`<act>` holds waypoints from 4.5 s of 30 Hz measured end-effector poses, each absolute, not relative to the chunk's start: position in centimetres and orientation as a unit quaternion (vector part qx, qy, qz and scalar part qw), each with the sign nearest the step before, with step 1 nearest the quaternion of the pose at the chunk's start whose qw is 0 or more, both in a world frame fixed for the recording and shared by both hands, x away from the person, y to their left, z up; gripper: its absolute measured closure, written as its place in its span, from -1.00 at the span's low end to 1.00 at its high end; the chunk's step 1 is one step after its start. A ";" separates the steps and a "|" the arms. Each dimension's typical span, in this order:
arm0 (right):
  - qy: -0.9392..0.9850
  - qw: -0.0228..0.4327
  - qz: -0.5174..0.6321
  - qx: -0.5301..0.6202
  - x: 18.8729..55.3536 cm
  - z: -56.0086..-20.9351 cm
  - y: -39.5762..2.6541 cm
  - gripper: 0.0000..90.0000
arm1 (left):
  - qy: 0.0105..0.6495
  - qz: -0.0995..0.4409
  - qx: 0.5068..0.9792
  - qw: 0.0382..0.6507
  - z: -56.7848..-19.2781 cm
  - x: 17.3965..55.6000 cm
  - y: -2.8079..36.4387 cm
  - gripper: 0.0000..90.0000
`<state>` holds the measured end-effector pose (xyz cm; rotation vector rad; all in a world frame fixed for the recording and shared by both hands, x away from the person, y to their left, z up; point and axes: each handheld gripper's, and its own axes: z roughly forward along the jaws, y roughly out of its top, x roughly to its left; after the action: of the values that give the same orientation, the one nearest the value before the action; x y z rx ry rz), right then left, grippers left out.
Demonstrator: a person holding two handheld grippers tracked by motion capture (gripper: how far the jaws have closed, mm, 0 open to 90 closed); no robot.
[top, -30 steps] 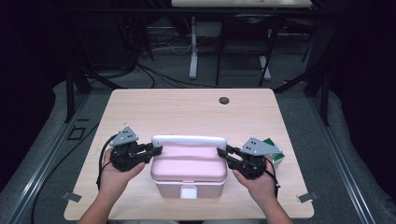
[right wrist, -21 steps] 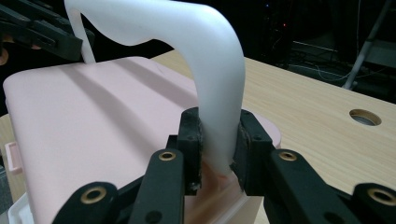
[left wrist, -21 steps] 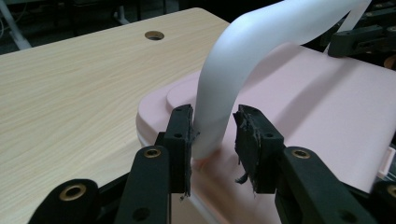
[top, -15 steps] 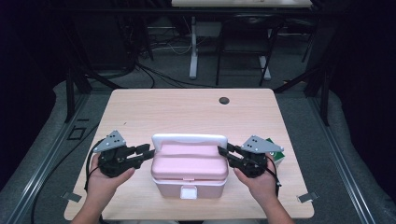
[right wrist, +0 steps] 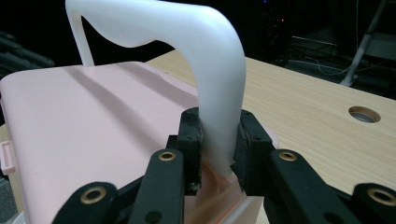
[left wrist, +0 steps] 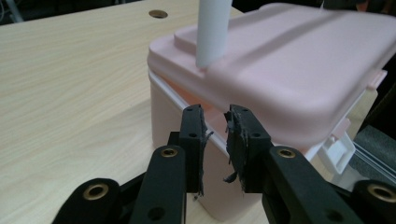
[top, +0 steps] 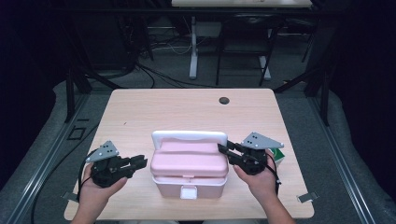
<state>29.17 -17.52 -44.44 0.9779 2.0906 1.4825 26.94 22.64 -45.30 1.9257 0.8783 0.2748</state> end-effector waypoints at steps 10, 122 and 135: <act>0.746 0.192 0.529 0.356 29.5 -44.0 -17.5 0.65 | 0.346 0.091 0.801 0.481 -46.1 26.5 21.5 0.94; 0.772 0.143 0.528 0.323 24.5 -50.4 -16.1 1.00 | 0.346 0.110 0.780 0.509 -38.7 33.5 17.8 1.00; 0.773 0.140 0.531 0.318 24.4 -50.5 -16.5 1.00 | 0.361 0.118 0.774 0.506 -38.1 34.7 17.8 1.00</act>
<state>24.44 -16.50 -50.46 0.9192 2.2329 1.5336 34.66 17.83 -38.11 1.8672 0.8704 0.2849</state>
